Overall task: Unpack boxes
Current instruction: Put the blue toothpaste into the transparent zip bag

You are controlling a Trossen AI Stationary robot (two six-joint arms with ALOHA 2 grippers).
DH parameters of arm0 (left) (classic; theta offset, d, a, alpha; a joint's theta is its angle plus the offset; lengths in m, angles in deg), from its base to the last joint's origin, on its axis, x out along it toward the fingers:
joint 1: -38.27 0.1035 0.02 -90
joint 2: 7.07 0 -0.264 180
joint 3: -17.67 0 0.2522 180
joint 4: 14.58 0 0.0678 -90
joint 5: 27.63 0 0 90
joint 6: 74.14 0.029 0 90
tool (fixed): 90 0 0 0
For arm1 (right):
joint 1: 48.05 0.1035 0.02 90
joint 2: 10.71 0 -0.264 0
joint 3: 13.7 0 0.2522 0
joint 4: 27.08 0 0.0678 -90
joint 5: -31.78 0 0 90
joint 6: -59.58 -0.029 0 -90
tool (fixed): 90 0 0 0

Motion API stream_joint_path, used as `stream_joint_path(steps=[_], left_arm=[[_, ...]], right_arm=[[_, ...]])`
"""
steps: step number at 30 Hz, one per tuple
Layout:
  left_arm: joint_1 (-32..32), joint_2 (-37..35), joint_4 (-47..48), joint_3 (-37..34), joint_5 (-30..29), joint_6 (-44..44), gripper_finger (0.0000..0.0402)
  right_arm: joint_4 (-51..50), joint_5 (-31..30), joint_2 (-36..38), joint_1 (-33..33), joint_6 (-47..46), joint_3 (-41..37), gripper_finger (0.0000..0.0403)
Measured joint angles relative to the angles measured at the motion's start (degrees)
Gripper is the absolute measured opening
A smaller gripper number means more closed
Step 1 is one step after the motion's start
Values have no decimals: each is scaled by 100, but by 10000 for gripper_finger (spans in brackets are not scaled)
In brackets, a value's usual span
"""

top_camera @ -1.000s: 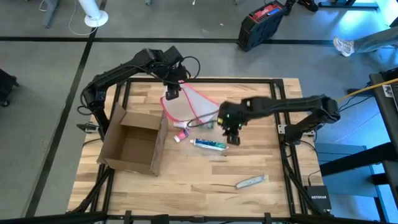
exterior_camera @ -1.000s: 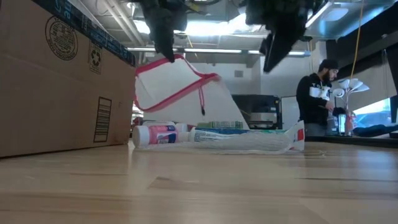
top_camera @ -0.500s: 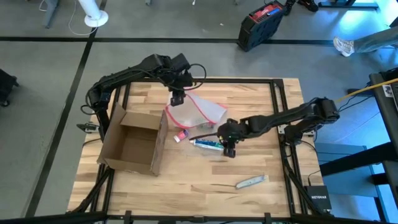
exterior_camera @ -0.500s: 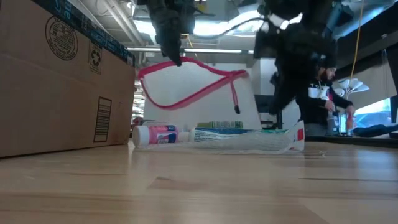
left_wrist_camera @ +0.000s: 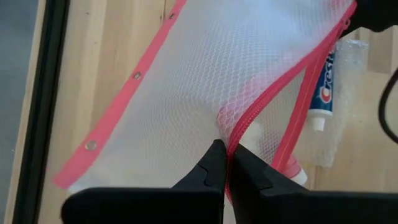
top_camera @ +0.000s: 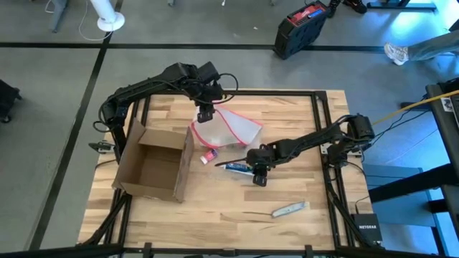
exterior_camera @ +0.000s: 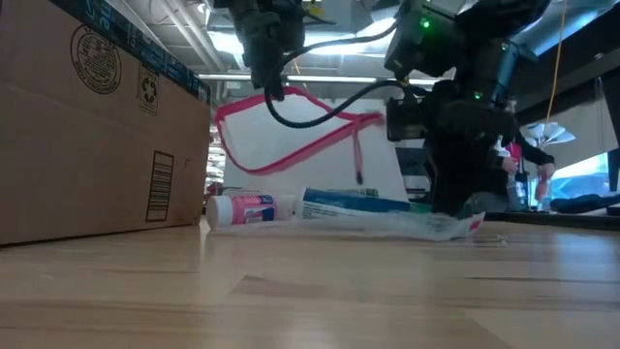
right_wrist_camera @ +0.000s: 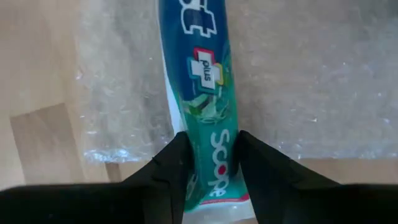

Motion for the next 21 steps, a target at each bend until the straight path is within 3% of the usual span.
stream_joint_path(steps=[3, 9, 21], left_arm=[[2, 0, 8, 0, 3, -9, 0], [0, 0, -1, 0, 3, -10, 0], [-7, -2, -15, -2, -24, -13, 0]], right_arm=[[-54, -153, 32, 39, -141, 28, 108], [-273, -103, 53, 109, 3, 316, 13], [-1481, 710, 33, 111, 546, 1557, 2]])
